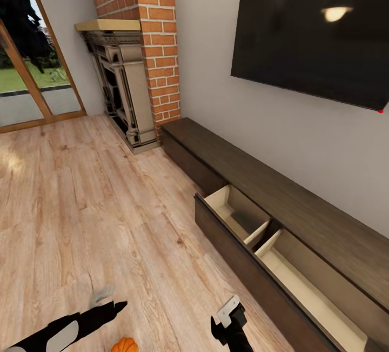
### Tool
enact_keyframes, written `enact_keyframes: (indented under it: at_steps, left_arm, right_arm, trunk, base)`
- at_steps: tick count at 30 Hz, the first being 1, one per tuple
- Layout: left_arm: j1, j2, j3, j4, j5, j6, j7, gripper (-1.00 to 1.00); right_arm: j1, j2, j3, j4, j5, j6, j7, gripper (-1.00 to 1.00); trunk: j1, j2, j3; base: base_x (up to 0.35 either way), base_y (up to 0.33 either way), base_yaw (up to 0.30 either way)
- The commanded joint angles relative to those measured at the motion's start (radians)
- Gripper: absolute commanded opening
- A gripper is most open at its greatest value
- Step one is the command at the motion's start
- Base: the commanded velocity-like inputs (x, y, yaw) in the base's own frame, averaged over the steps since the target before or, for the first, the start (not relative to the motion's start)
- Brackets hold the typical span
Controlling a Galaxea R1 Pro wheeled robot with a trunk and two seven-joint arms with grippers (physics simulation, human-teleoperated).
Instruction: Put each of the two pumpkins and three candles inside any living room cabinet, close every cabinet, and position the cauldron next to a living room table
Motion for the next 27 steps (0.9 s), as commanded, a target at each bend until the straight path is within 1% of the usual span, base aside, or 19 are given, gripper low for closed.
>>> enact_keyframes:
  at_steps: [1, 2, 4, 8, 11, 15, 27]
  left_arm:
    - [0.002, 0.0, 0.0, 0.0, 0.0, -0.001, -0.005, 1.0]
    - [0.007, 0.001, 0.0, 0.002, 0.001, -0.002, -0.02, 1.0]
    - [0.016, 0.003, 0.001, 0.027, 0.004, -0.003, -0.08, 1.0]
    - [0.02, 0.002, 0.003, 0.108, 0.005, -0.004, -0.213, 1.0]
    - [0.021, 0.001, 0.005, 0.143, 0.005, -0.004, -0.266, 1.0]
    - [0.021, 0.0, 0.005, 0.159, 0.005, -0.005, -0.29, 1.0]
    - [0.021, -0.004, 0.005, 0.162, 0.006, -0.005, -0.296, 1.0]
  right_arm:
    - [0.0, 0.0, 0.0, 0.0, 0.0, -0.004, 0.0, 1.0]
    - [0.0, 0.0, 0.0, 0.0, -0.001, -0.009, 0.0, 1.0]
    - [0.0, 0.001, 0.0, 0.0, -0.001, -0.014, -0.001, 1.0]
    - [0.0, 0.003, 0.0, 0.0, -0.001, -0.016, -0.001, 1.0]
    - [0.0, 0.003, 0.0, 0.001, -0.001, -0.016, -0.001, 1.0]
    - [0.0, 0.003, 0.0, 0.001, -0.001, -0.017, -0.001, 1.0]
    - [0.015, 0.002, 0.0, 0.001, -0.001, -0.019, 0.0, 1.0]
  trunk:
    - [0.0, 0.0, 0.0]
    - [0.0, 0.0, 0.0]
    - [0.0, 0.0, 0.0]
    - [0.0, 0.0, 0.0]
    - [0.0, 0.0, 0.0]
    - [0.0, 0.0, 0.0]
    - [0.0, 0.0, 0.007]
  base:
    - [0.0, 0.0, 0.0]
    - [0.0, 0.0, 0.01]
    - [0.0, 0.0, 0.15]
    - [0.0, 0.0, 0.25]
    - [0.0, 0.0, 0.28]
    - [0.0, 0.0, 0.288]
    - [0.0, 0.0, 0.285]
